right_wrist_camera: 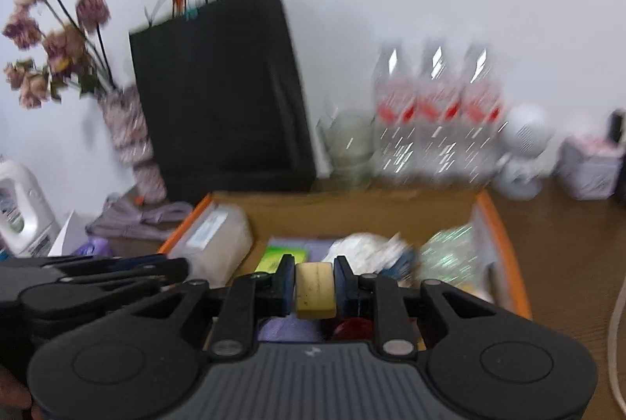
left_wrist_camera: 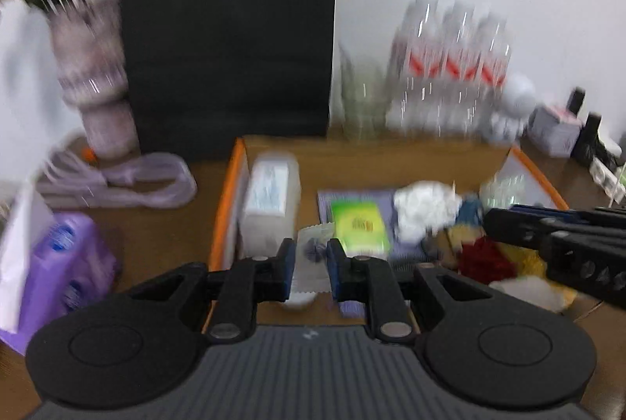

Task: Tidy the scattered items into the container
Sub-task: 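Carry the soap bar and clear wrapper over the box and open both tools, then grasp the round white lid with the right tool while the left tool grasps a small dark packet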

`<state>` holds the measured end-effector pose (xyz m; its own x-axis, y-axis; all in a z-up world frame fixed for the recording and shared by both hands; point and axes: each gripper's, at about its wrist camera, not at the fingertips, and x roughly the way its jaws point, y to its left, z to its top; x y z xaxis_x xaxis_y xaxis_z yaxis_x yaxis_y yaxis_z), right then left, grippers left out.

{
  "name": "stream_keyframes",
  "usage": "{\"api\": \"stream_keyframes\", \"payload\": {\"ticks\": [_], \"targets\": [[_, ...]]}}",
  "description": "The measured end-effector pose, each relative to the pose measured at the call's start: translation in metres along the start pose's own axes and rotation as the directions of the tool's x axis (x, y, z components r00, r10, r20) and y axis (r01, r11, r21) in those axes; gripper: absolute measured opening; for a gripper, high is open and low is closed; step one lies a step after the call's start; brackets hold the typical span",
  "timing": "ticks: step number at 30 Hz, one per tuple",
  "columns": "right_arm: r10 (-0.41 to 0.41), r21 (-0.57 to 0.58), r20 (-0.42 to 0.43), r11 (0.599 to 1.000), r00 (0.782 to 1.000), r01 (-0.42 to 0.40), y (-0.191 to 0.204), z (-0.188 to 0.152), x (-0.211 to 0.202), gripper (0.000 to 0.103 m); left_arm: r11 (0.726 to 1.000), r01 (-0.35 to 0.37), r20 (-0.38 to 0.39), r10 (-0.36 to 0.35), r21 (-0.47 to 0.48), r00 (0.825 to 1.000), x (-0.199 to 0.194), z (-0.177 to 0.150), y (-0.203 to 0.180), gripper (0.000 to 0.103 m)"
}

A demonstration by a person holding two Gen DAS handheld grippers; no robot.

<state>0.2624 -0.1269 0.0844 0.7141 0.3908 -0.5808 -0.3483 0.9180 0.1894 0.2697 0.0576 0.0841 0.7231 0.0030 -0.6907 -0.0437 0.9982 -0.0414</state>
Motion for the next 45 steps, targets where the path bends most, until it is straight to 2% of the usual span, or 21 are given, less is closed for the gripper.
{"api": "stream_keyframes", "payload": {"ticks": [2,4,6,8,9,10,14,16,18,20,21,25,27,30,32,34,36,37,39,42,45], "targets": [[0.023,-0.007,-0.079,1.000,0.997,-0.024,0.000,0.007,0.022,0.020,1.000,0.008,-0.066,-0.008,0.005,0.998,0.012,0.008,0.004,0.018],[0.051,0.004,-0.182,0.999,0.982,-0.051,-0.002,0.014,0.047,0.020,1.000,0.015,-0.134,-0.014,0.002,0.991,0.025,0.014,0.008,0.018],[0.093,0.055,-0.294,0.995,0.951,-0.080,-0.008,0.018,0.070,0.020,0.999,0.049,-0.225,-0.050,-0.008,0.973,0.038,0.018,0.012,0.018],[0.127,0.084,-0.390,0.991,0.912,-0.102,-0.011,0.017,0.085,0.020,0.995,0.098,-0.316,-0.097,-0.012,0.944,0.049,0.016,0.016,0.019],[0.131,0.076,-0.425,0.991,0.895,-0.109,-0.010,0.015,0.089,0.020,0.994,0.108,-0.351,-0.107,-0.016,0.930,0.053,0.015,0.018,0.019],[0.127,0.065,-0.453,0.992,0.882,-0.109,-0.008,0.012,0.092,0.020,0.994,0.108,-0.365,-0.106,-0.013,0.925,0.056,0.014,0.018,0.019],[0.111,0.079,-0.502,0.993,0.858,-0.083,-0.008,0.007,0.103,0.021,0.994,0.107,-0.406,-0.107,-0.022,0.908,0.058,0.016,0.017,0.023],[0.119,0.107,-0.506,0.991,0.855,-0.075,-0.007,0.009,0.102,0.031,0.993,0.114,-0.428,-0.117,-0.033,0.896,0.058,0.019,0.016,0.027],[0.118,0.108,-0.501,0.991,0.858,-0.073,-0.004,0.012,0.097,0.039,0.994,0.102,-0.436,-0.106,-0.031,0.894,0.053,0.020,0.015,0.028],[0.094,0.084,-0.490,0.995,0.867,-0.060,0.000,0.017,0.087,0.046,0.995,0.094,-0.442,-0.096,-0.027,0.892,0.046,0.022,0.014,0.043],[0.087,0.079,-0.483,0.995,0.871,-0.056,0.000,0.019,0.081,0.051,0.995,0.092,-0.443,-0.096,-0.031,0.891,0.041,0.023,0.015,0.046],[0.027,0.053,-0.461,0.999,0.887,-0.003,-0.005,0.031,0.056,0.067,0.995,0.065,-0.464,-0.090,-0.070,0.881,0.025,0.028,0.020,0.053],[-0.012,0.040,-0.451,0.999,0.893,0.034,-0.010,0.033,0.042,0.069,0.996,0.040,-0.463,-0.074,-0.083,0.883,0.014,0.027,0.021,0.055],[-0.054,0.042,-0.425,0.996,0.904,0.079,-0.017,0.033,0.022,0.076,0.997,0.009,-0.435,-0.039,-0.070,0.900,-0.004,0.025,0.020,0.060],[-0.076,0.034,-0.398,0.995,0.914,0.098,-0.016,0.028,0.007,0.079,0.998,-0.020,-0.392,-0.004,-0.055,0.920,-0.017,0.023,0.015,0.067],[-0.100,0.019,-0.360,0.993,0.927,0.114,-0.013,0.023,-0.007,0.081,0.997,-0.082,-0.273,0.075,-0.012,0.959,-0.034,0.019,0.007,0.076],[-0.123,0.002,-0.284,0.992,0.951,0.129,-0.008,0.017,-0.022,0.082,0.990,-0.141,-0.080,0.143,0.027,0.987,-0.055,0.010,0.000,0.084],[-0.128,-0.006,-0.236,0.991,0.963,0.131,-0.006,0.013,-0.030,0.083,0.986,-0.164,0.020,0.163,0.037,0.986,-0.065,0.003,-0.004,0.088],[-0.128,-0.012,-0.132,0.992,0.983,0.128,-0.001,0.003,-0.045,0.089,0.983,-0.181,0.139,0.176,0.025,0.974,-0.078,-0.011,-0.007,0.089],[-0.142,-0.013,-0.007,0.990,0.990,0.142,0.004,-0.014,-0.063,0.090,0.988,-0.152,0.203,0.151,-0.011,0.968,-0.089,-0.029,-0.008,0.089],[-0.146,-0.014,0.064,0.989,0.987,0.147,0.008,-0.027,-0.074,0.090,0.992,-0.129,0.258,0.127,-0.007,0.958,-0.098,-0.042,-0.011,0.091]]}}
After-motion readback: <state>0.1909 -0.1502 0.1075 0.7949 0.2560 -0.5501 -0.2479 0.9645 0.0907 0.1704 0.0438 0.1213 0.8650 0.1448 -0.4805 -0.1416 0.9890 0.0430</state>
